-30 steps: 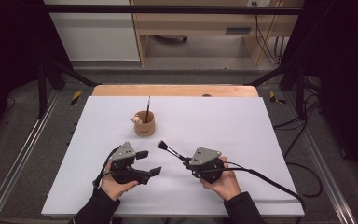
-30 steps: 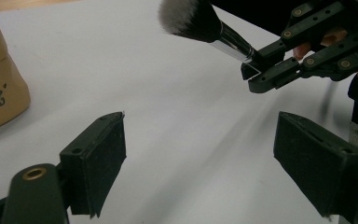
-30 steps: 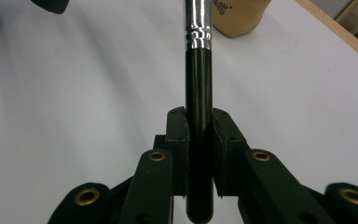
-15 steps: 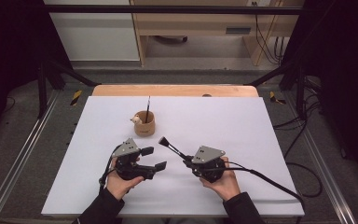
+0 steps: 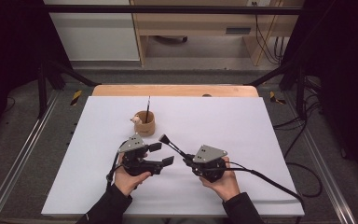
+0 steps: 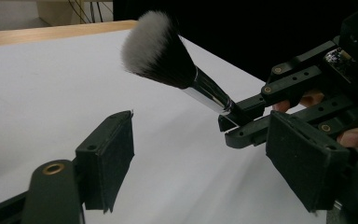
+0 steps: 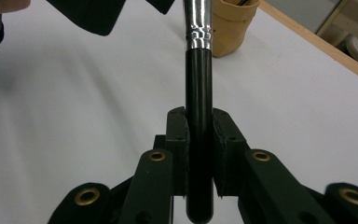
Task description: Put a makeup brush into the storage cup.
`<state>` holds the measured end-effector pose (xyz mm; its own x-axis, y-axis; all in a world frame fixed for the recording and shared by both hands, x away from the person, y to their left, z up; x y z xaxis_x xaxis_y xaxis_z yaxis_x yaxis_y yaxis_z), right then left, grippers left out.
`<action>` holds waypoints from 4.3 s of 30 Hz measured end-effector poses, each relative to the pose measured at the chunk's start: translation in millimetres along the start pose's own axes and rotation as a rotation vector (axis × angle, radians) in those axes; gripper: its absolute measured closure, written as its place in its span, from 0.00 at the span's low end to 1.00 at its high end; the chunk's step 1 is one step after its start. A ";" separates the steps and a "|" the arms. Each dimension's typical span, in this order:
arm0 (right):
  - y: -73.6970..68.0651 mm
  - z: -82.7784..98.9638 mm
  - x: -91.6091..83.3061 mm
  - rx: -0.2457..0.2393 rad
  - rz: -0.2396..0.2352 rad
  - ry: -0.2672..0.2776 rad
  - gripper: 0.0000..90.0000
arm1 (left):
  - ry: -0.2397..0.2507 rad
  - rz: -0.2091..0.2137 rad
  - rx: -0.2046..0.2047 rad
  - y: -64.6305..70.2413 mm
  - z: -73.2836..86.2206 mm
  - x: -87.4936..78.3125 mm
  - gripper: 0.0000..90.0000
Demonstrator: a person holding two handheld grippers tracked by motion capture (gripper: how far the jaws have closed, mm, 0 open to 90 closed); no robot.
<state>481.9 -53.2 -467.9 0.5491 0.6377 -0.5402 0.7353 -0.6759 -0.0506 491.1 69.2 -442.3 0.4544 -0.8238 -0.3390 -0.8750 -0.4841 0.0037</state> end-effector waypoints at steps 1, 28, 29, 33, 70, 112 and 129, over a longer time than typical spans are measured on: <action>0.0 -0.3 -0.3 0.002 -0.001 0.001 0.88 | 0.000 0.001 0.001 0.0 -0.6 0.9 0.27; -6.1 -2.0 -0.2 -0.002 -0.035 0.019 0.88 | 0.043 0.032 -0.037 1.7 -10.1 13.4 0.58; -6.3 -2.0 -0.1 -0.001 -0.037 0.019 0.88 | 0.044 0.033 -0.038 1.7 -10.3 13.4 0.58; -7.0 -1.9 0.1 -0.004 -0.038 0.021 0.88 | 0.053 0.036 -0.043 1.9 -11.0 13.3 0.62; -11.0 0.3 4.4 -0.008 -0.068 0.023 0.88 | 0.108 0.109 -0.095 9.6 -16.0 9.8 0.80; 1.6 -10.2 -12.3 0.120 -0.030 0.059 0.43 | 0.054 0.046 -0.027 1.8 -16.0 -3.6 0.86; 43.5 -8.9 -35.6 0.257 0.097 0.106 0.16 | 0.033 -0.003 -0.037 -15.1 -15.7 -20.6 0.86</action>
<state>497.8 -102.0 -443.4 0.6604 0.5914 -0.4627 0.5600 -0.7984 -0.2212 497.7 88.9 -420.7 0.4629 -0.8312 -0.3079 -0.8670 -0.4968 0.0378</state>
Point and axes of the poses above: each handheld gripper's, and its own axes: x roughly forward along the jaws, z roughly out of its underside, y roughly to its right, the point moved 9 cm from there along x, roughly forward along the jaws, and after that the axes turned 15 degrees about x, right-handed, at the moved point
